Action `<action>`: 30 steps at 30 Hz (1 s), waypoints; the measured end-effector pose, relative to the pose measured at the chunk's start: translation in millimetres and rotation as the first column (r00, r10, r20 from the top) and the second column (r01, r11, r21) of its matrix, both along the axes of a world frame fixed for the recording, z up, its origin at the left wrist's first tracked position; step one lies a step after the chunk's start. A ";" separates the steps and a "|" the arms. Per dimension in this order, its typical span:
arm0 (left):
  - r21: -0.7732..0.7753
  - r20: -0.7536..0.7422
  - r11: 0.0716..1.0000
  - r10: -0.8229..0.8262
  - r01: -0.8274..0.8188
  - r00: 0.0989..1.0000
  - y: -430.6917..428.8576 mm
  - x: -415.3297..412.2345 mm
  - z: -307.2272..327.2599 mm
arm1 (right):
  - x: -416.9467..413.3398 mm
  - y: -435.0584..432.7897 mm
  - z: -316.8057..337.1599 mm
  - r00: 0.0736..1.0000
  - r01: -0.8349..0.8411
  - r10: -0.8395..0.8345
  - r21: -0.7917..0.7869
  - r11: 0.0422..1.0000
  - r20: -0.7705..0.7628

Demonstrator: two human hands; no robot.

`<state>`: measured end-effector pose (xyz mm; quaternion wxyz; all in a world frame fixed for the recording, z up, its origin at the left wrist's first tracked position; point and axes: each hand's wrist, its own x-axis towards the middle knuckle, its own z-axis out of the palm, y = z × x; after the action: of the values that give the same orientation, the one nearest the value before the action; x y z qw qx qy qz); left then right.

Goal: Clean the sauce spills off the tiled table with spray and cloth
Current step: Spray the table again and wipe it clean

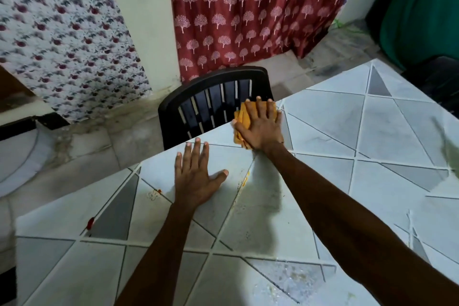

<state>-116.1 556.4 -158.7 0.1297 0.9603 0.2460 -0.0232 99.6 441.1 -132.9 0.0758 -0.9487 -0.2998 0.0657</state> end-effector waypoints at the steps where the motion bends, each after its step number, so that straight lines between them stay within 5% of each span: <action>1: 0.009 -0.006 1.000 -0.003 0.003 1.000 1.1 -0.6 -0.3 | -11.5 7.7 -1.7 0.997 -0.071 0.071 -0.011 0.997 0.012; 8: -0.035 -0.062 0.999 -0.030 0.028 0.998 1.4 0.0 8.1 | -74.7 -99.0 -7.3 0.941 -0.334 0.334 -0.016 0.943 0.054; 15: -0.026 -0.076 1.000 -0.008 0.006 0.997 1.8 2.8 4.6 | 1.8 -61.2 0.2 0.981 0.193 -0.194 -0.029 0.981 -0.011; 19: -0.055 -0.096 0.998 0.008 -0.013 0.995 4.8 0.6 7.0 | -79.0 -42.2 -2.6 0.992 -0.127 0.127 -0.012 0.992 0.000; 23: -0.070 -0.129 0.997 -0.031 0.022 0.991 2.5 1.8 10.8 | -119.2 -129.7 -3.3 0.958 -0.285 0.285 0.006 0.958 0.017; 26: -0.081 -0.180 0.996 -0.060 0.046 0.982 2.2 3.8 14.7 | -60.6 -164.0 -4.1 0.998 -0.035 0.039 -0.063 0.997 0.054; 30: -0.043 -0.185 0.997 -0.065 0.058 0.981 2.8 0.9 16.7 | -15.3 -100.5 -0.6 0.966 0.256 -0.257 -0.049 0.965 -0.012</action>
<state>-115.2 559.2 -142.0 0.1233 0.9584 0.2270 -0.1212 84.3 340.5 -133.6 0.0638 -0.9804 -0.1723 0.0711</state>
